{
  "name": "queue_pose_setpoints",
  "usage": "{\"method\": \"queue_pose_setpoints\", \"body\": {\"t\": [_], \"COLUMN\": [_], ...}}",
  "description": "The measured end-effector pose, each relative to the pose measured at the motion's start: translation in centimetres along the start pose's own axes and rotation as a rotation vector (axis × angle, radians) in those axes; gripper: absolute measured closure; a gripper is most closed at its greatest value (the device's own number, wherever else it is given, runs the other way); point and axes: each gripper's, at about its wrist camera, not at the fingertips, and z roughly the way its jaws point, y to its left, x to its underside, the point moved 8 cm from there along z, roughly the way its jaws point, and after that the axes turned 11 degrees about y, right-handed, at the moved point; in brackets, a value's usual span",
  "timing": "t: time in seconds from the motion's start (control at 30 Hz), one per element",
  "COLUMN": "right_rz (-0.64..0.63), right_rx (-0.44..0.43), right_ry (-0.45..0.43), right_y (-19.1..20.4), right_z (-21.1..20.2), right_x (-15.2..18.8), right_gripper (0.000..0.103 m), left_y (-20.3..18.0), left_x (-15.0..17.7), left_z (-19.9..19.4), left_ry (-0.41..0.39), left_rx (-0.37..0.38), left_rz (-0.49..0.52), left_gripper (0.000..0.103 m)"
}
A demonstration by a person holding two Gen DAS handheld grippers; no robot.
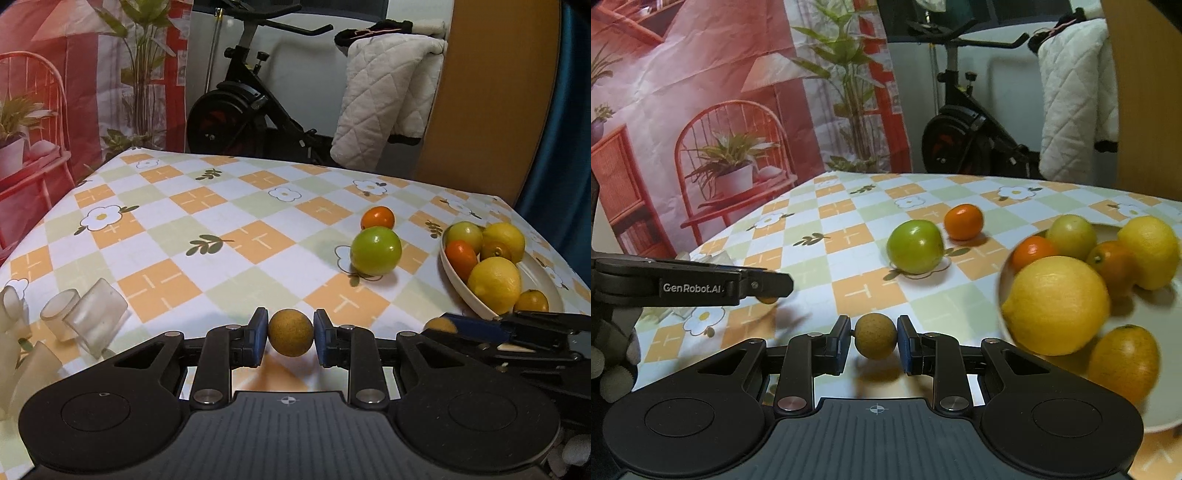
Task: Organize fruits
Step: 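Close the left gripper around the small brown round fruit, then carry the brown fruit with the left gripper over the plate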
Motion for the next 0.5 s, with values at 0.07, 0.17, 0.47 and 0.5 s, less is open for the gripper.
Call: {"method": "queue_pose_setpoints", "body": {"t": [0.07, 0.17, 0.47, 0.5], "right_rz": [0.014, 0.044, 0.101, 0.110], "right_rx": [0.004, 0.012, 0.051, 0.057], "right_ry": [-0.012, -0.041, -0.167, -0.181], "right_y": [-0.6, -1.6, -5.0, -5.6], "right_z": [-0.6, -1.5, -5.2, -5.6], "right_x": [0.1, -0.1, -1.6, -1.8], "right_gripper": [0.078, 0.078, 0.078, 0.078], "left_y": [-0.2, -0.8, -5.1, -5.9], "left_x": [0.1, -0.2, -3.2, -3.5], "left_z": [0.0, -0.4, -1.1, -1.0], "left_ry": [0.005, 0.008, -0.023, -0.023], "left_rx": [0.007, 0.017, 0.073, 0.086], "left_rz": [-0.003, 0.001, 0.043, 0.050], "left_gripper": [0.075, 0.075, 0.075, 0.075]}}
